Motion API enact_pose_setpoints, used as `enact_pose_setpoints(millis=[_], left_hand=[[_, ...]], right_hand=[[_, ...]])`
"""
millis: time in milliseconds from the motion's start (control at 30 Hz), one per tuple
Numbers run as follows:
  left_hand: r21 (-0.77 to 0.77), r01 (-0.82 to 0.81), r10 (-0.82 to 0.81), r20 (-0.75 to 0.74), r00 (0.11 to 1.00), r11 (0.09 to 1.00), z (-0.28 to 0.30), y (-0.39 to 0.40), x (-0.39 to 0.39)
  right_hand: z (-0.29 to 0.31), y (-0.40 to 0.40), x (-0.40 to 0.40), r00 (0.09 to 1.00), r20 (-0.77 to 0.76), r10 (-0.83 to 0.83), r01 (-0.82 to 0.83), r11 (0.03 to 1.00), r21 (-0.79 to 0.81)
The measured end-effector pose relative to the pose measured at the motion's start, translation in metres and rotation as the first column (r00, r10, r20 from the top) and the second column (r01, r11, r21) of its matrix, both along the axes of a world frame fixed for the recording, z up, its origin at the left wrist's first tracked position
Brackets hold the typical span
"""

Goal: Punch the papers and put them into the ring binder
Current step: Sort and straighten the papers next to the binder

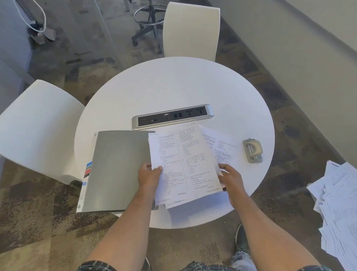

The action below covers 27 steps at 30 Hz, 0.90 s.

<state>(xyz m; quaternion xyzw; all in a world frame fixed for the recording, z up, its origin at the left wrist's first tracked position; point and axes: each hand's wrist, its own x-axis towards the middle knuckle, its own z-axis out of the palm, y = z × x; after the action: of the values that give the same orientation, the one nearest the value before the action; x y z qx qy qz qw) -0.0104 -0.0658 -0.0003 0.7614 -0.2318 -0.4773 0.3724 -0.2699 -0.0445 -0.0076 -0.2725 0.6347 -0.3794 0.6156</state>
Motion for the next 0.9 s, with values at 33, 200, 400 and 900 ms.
enact_pose_setpoints(millis=[33, 200, 400, 900], left_hand=[[-0.007, -0.021, 0.021, -0.012, 1.0, 1.0, 0.001, 0.0, 0.0], [0.035, -0.037, 0.042, -0.129, 0.991, 0.999, 0.003, 0.004, 0.001], [0.057, 0.108, -0.096, -0.179, 0.979, 0.993, -0.009, 0.015, 0.004], [0.159, 0.439, -0.463, 0.17, 0.87, 0.884, -0.009, 0.024, -0.006]], right_hand=[[0.0, 0.0, 0.001, 0.999, -0.011, 0.034, -0.034, 0.999, 0.005], [-0.002, 0.0, 0.011, 0.98, -0.053, 0.189, -0.188, 0.982, 0.035], [-0.017, -0.003, 0.017, 0.942, -0.272, 0.198, -0.181, 0.98, 0.087], [-0.024, -0.021, 0.036, 0.531, -0.819, 0.218, 0.04, 0.959, 0.282]])
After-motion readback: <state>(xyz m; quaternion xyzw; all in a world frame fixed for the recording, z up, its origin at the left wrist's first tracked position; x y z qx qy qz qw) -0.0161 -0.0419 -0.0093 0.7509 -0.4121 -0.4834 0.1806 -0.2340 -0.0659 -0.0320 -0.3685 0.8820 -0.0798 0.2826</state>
